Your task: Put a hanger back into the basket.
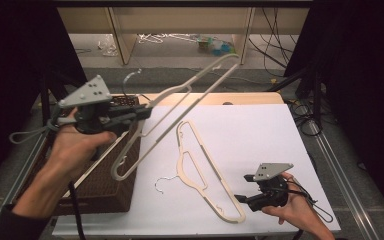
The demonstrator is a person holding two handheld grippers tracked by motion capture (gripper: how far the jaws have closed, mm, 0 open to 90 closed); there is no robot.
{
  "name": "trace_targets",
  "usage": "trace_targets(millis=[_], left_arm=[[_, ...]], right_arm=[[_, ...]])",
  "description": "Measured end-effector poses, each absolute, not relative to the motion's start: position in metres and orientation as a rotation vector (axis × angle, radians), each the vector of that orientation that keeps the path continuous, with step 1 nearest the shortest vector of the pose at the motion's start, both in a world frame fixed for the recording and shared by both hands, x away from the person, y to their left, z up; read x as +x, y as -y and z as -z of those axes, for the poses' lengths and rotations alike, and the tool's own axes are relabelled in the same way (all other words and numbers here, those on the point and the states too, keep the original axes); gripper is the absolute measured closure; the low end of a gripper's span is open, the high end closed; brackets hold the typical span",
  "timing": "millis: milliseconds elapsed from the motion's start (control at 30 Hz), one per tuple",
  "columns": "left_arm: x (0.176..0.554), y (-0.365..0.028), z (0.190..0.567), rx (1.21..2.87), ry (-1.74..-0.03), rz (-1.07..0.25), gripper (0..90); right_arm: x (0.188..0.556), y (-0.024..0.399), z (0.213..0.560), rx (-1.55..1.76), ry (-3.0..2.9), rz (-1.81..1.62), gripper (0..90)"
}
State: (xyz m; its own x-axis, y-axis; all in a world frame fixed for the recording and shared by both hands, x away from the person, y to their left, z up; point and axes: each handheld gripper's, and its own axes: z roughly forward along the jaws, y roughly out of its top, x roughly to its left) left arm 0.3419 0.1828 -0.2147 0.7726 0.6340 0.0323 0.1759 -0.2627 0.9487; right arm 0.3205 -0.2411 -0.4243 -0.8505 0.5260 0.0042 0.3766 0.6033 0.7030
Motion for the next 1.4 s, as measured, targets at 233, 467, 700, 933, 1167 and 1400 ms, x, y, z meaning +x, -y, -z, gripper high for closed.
trace_targets(millis=[233, 467, 700, 933, 1167, 1400], left_arm=[[0.346, -0.222, 0.213, 1.804, -0.707, -0.570, 85.5], [0.350, -0.266, 0.225, 1.794, -0.775, -0.638, 85.5], [0.373, -0.316, 0.236, 2.036, -0.504, -0.868, 85.5], [0.374, -0.346, 0.266, 2.040, -0.621, -0.886, 85.5], [0.379, -0.362, 0.280, 2.142, -0.576, -0.947, 85.4], [0.384, -0.376, 0.294, 2.222, -0.529, -0.985, 85.4]], right_arm=[[0.320, 0.241, 0.428, 0.776, -2.609, -1.083, 25.4], [0.320, 0.241, 0.432, 0.779, -2.619, -1.073, 25.4], [0.320, 0.242, 0.432, 0.787, -2.641, -1.058, 25.5], [0.320, 0.242, 0.433, 0.799, -2.646, -1.049, 25.6], [0.319, 0.242, 0.435, 0.801, -2.625, -1.060, 25.6], [0.319, 0.243, 0.437, 0.801, -2.636, -1.053, 25.6]])
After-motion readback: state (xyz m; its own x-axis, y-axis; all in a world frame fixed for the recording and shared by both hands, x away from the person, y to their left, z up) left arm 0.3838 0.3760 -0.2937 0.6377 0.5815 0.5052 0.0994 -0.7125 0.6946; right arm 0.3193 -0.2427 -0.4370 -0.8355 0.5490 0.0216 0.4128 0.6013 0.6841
